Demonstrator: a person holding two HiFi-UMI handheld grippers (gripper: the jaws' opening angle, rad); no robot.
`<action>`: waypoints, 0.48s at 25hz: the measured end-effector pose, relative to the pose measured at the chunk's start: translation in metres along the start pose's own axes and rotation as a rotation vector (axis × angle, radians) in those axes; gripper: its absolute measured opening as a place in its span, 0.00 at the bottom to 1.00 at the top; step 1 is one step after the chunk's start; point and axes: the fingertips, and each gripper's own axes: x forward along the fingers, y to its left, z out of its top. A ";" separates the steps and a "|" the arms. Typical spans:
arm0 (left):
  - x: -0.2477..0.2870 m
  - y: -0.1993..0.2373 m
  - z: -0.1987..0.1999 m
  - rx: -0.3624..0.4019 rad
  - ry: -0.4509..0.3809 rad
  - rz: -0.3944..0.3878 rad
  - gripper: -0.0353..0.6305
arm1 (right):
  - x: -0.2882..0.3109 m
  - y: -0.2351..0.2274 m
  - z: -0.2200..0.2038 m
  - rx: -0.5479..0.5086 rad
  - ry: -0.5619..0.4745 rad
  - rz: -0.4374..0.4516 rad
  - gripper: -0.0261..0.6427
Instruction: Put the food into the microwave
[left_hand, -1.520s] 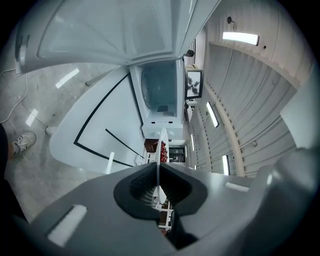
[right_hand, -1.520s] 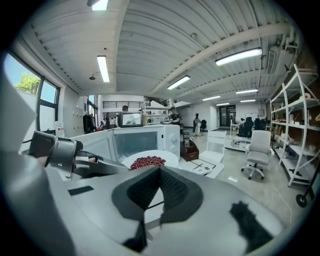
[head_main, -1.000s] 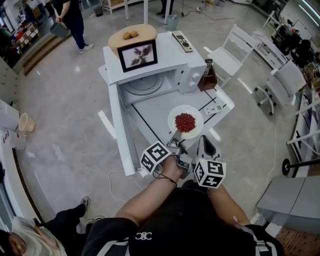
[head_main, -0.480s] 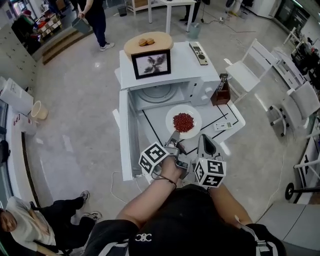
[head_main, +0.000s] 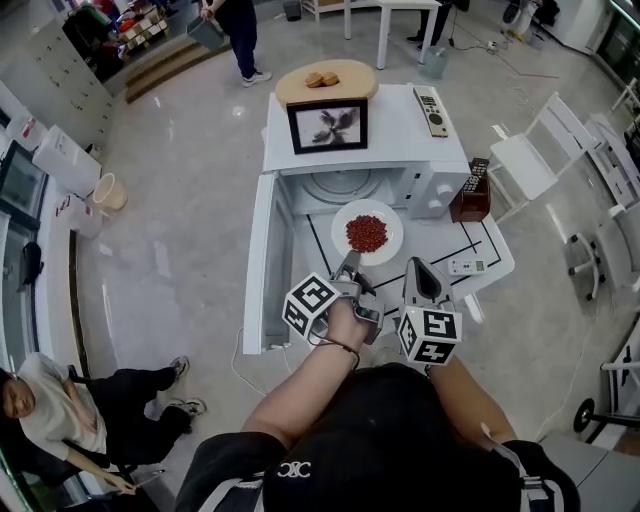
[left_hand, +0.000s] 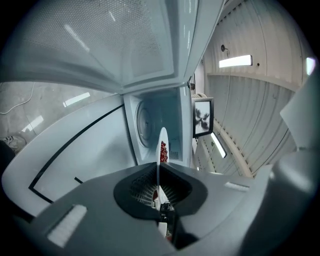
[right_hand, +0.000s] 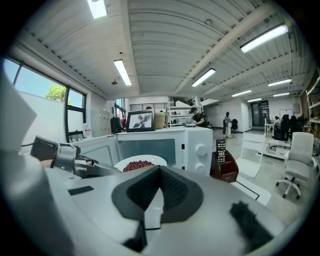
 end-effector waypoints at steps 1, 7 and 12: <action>0.001 0.002 0.005 0.001 -0.016 0.009 0.08 | 0.003 0.001 -0.001 0.003 0.003 0.011 0.05; 0.017 0.007 0.020 0.009 -0.077 0.033 0.08 | 0.018 0.000 -0.004 0.003 0.023 0.070 0.05; 0.029 0.010 0.027 0.000 -0.103 0.048 0.07 | 0.025 -0.004 -0.003 -0.001 0.030 0.097 0.05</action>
